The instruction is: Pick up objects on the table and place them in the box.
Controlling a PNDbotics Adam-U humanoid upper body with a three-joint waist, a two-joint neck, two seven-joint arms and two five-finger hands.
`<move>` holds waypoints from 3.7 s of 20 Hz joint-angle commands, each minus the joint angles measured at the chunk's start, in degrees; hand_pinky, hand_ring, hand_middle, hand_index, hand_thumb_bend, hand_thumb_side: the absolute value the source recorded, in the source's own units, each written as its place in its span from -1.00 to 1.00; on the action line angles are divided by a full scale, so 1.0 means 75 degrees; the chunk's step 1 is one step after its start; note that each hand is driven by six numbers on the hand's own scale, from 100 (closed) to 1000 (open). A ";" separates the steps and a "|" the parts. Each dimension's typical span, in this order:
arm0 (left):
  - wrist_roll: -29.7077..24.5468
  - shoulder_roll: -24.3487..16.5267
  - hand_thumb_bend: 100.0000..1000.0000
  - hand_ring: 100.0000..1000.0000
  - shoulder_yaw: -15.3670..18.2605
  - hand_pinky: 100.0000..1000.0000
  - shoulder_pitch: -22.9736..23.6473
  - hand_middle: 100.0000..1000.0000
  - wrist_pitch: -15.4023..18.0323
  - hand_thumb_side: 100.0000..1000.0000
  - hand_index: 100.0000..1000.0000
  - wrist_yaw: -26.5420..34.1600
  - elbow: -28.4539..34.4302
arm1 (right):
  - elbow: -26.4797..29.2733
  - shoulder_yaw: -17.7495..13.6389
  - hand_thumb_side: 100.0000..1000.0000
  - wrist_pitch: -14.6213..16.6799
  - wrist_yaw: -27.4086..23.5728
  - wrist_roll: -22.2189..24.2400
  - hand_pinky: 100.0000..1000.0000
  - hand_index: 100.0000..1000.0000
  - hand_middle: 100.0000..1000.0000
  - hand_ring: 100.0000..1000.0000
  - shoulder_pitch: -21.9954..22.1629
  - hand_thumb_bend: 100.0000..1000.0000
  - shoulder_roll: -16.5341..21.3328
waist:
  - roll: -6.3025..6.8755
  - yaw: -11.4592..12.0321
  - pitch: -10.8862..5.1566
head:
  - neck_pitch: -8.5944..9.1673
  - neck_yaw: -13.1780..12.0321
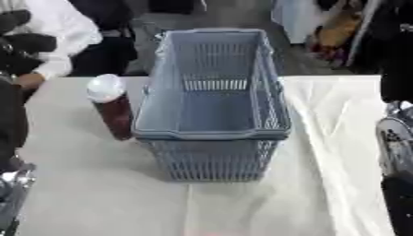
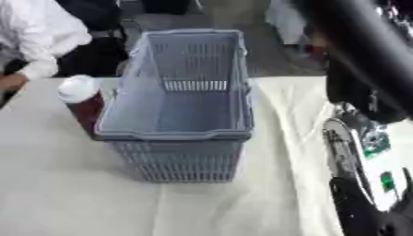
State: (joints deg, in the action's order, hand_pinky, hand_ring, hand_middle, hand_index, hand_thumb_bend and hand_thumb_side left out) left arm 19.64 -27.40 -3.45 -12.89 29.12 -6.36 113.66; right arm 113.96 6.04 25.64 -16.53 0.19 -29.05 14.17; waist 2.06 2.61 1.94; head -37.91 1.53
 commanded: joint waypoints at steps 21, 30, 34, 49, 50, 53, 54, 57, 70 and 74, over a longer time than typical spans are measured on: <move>-0.2428 -0.2546 1.00 0.62 0.0017 0.81 -0.0863 0.79 -0.1525 1.00 0.72 -0.1031 -0.0832 | 0.0084 0.0114 1.00 -0.0208 0.0001 0.0443 -0.59 0.58 0.12 -0.13 0.0154 -1.00 0.0308 | 0.0102 0.0180 -0.0236 | 0.0051 -0.0343; -0.4032 -0.3143 0.90 0.74 -0.0946 1.00 -0.2685 0.86 -0.0860 1.00 0.79 -0.1570 -0.3878 | 0.0084 0.0213 1.00 -0.0274 -0.0081 0.0637 -0.59 0.58 0.12 -0.13 0.0222 -1.00 0.0306 | 0.0186 0.0084 -0.0380 | -0.0082 -0.0435; -0.4390 -0.2886 0.96 0.78 -0.1180 1.00 -0.3351 0.89 -0.0460 1.00 0.81 -0.1943 -0.5072 | 0.0084 0.0240 1.00 -0.0294 -0.0126 0.0677 -0.59 0.58 0.12 -0.13 0.0213 -1.00 0.0263 | 0.0216 0.0022 -0.0415 | -0.0104 -0.0450; -0.4618 -0.2092 1.00 0.90 -0.0989 1.00 -0.4296 0.99 0.0281 0.79 0.99 -0.2809 -0.7797 | 0.0084 0.0266 1.00 -0.0353 -0.0195 0.0755 -0.59 0.59 0.12 -0.13 0.0145 -1.00 0.0157 | 0.0214 -0.0084 -0.0399 | 0.0157 -0.0506; -0.4620 -0.2048 1.00 0.90 -0.0976 1.00 -0.4308 0.99 0.0294 0.79 0.99 -0.2780 -0.7885 | 0.0084 0.0267 1.00 -0.0353 -0.0197 0.0758 -0.59 0.59 0.12 -0.13 0.0143 -1.00 0.0156 | 0.0209 -0.0084 -0.0395 | 0.0145 -0.0516; -0.4629 -0.1937 1.00 0.89 -0.0937 1.00 -0.4330 0.99 0.0340 0.74 1.00 -0.2712 -0.8091 | 0.0084 0.0273 1.00 -0.0354 -0.0205 0.0771 -0.59 0.59 0.13 -0.13 0.0131 -1.00 0.0148 | 0.0197 -0.0092 -0.0383 | 0.0111 -0.0555; -0.4628 -0.1904 1.00 0.89 -0.0925 1.00 -0.4334 0.99 0.0357 0.74 1.00 -0.2692 -0.8144 | 0.0084 0.0273 1.00 -0.0352 -0.0209 0.0774 -0.59 0.59 0.13 -0.13 0.0126 -1.00 0.0144 | 0.0193 -0.0095 -0.0380 | 0.0106 -0.0562; -0.4621 -0.1814 1.00 0.88 -0.0904 1.00 -0.4342 0.99 0.0413 0.70 1.00 -0.2632 -0.8258 | 0.0084 0.0276 1.00 -0.0353 -0.0217 0.0782 -0.59 0.59 0.13 -0.13 0.0111 -1.00 0.0134 | 0.0185 -0.0107 -0.0369 | 0.0083 -0.0587; -0.4455 -0.1568 1.00 0.83 -0.0872 1.00 -0.4485 0.96 0.0682 0.65 1.00 -0.2185 -0.8498 | 0.0084 0.0277 1.00 -0.0374 -0.0257 0.0804 -0.58 0.59 0.13 -0.12 0.0018 -1.00 0.0040 | 0.0189 -0.0224 -0.0321 | 0.0035 -0.0672; -0.4418 -0.1512 1.00 0.82 -0.0863 1.00 -0.4509 0.96 0.0767 0.64 1.00 -0.2158 -0.8576 | 0.0084 0.0280 1.00 -0.0381 -0.0273 0.0807 -0.57 0.59 0.13 -0.12 -0.0018 -1.00 0.0003 | 0.0193 -0.0271 -0.0303 | 0.0057 -0.0696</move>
State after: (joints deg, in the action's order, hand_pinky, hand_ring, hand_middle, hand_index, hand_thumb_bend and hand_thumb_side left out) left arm -13.56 -37.74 -10.67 -45.06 34.49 -22.90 49.04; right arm 113.97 8.17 22.73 -18.34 6.06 -27.64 14.13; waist 3.45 0.67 0.20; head -37.55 -3.03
